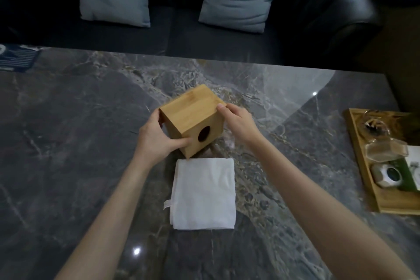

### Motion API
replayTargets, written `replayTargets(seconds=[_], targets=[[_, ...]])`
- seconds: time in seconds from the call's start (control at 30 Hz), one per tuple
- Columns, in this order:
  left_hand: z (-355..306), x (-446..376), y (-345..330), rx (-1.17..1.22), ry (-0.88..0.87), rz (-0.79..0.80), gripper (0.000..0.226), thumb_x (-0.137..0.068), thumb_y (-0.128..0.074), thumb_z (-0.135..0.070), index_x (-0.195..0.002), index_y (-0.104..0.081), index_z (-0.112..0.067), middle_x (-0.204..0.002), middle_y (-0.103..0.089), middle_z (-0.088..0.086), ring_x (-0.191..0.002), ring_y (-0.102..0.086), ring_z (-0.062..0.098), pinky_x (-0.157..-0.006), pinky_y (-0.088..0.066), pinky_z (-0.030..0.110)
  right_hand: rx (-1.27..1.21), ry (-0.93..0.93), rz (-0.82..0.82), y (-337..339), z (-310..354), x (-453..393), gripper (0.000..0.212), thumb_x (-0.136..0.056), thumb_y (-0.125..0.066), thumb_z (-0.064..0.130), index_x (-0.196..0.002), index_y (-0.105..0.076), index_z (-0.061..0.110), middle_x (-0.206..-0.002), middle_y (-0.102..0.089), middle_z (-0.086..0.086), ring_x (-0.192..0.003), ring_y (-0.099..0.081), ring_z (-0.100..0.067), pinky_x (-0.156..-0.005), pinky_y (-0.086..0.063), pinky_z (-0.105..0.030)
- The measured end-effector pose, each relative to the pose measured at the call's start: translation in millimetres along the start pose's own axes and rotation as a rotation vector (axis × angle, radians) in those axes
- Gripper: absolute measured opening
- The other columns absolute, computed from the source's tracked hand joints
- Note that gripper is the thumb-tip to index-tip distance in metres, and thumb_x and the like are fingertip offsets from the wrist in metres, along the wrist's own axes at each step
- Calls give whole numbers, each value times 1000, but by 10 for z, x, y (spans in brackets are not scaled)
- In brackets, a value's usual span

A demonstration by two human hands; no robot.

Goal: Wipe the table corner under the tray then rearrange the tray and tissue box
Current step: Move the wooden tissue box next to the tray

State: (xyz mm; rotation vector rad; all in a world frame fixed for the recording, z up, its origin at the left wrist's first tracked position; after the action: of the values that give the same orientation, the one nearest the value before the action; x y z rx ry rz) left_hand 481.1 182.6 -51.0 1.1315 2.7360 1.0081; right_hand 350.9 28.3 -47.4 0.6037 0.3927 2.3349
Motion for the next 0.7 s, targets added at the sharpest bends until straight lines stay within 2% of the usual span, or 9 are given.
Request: replayTargets(seconds=[0.07,0.17,0.27,0.33,0.4,0.47,0.57,0.7], targets=[[-97,68,-24,27,-9,2,94,-47,-89,-28,-129,-43,-18,-127,-56,1,-114,-51,14,-93,-41,28,-1,20,-22,125,48,72,40,-95,-43,36,-101,-63,3,-98,-64,-15,-93,-55,-28,-81,-42,-40],[-258,196,-87,63,-11,-1,91,-47,-90,-29,-126,-47,-16,-123,-59,3,-109,-54,15,-91,-45,30,3,67,-58,338,97,214,42,-94,-44,39,-85,-61,1,-77,-54,-6,-76,-48,-19,-67,-33,-35],[-436,355,-198,117,-16,26,90,-45,-90,-30,-123,-49,-17,-116,-60,1,-109,-57,19,-90,-48,33,-30,97,-104,583,103,395,39,-93,-45,40,-76,-61,9,-71,-51,1,-72,-46,-15,-67,-34,-33],[-578,489,-303,168,-31,50,85,-47,-89,-28,-121,-49,-17,-110,-60,-2,-105,-57,17,-78,-50,23,-45,122,-135,767,98,545,34,-93,-45,41,-75,-62,18,-71,-53,5,-74,-48,-13,-69,-37,-32],[-741,654,-431,219,-47,69,80,-49,-89,-24,-119,-51,-17,-108,-60,-4,-101,-58,15,-66,-49,13,-55,142,-171,970,75,714,31,-92,-45,43,-85,-66,21,-77,-58,7,-80,-52,-12,-71,-40,-30],[-866,815,-590,270,-42,88,80,-45,-89,-29,-116,-53,-20,-105,-63,-8,-100,-60,13,-75,-51,21,-64,159,-199,1177,37,899,28,-93,-45,42,-88,-66,24,-80,-59,10,-81,-52,-8,-68,-40,-25],[-1049,1043,-872,346,-35,126,89,-32,-87,-40,-112,-55,-19,-105,-67,-6,-100,-63,13,-89,-52,35,-58,187,-258,1507,-44,1196,27,-94,-45,40,-71,-58,30,-67,-51,16,-69,-47,-2,-61,-33,-21],[-1301,1344,-1351,368,-22,214,94,-33,-91,-40,-115,-55,-13,-108,-67,0,-101,-64,16,-88,-52,36,-53,163,-350,1986,-325,1559,24,-95,-43,39,-94,-63,25,-77,-55,21,-77,-50,4,-66,-36,-14]])
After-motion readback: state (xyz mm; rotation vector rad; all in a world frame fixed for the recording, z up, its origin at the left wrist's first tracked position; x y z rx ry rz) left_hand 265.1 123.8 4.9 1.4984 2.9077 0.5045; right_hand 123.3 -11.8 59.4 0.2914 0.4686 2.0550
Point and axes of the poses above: each hand's wrist, its own x-axis away from the middle knuckle, its own y-axis out of the back of the hand, z = x × y, the point moved 8 cm from there along -x, towards the middle knuckle
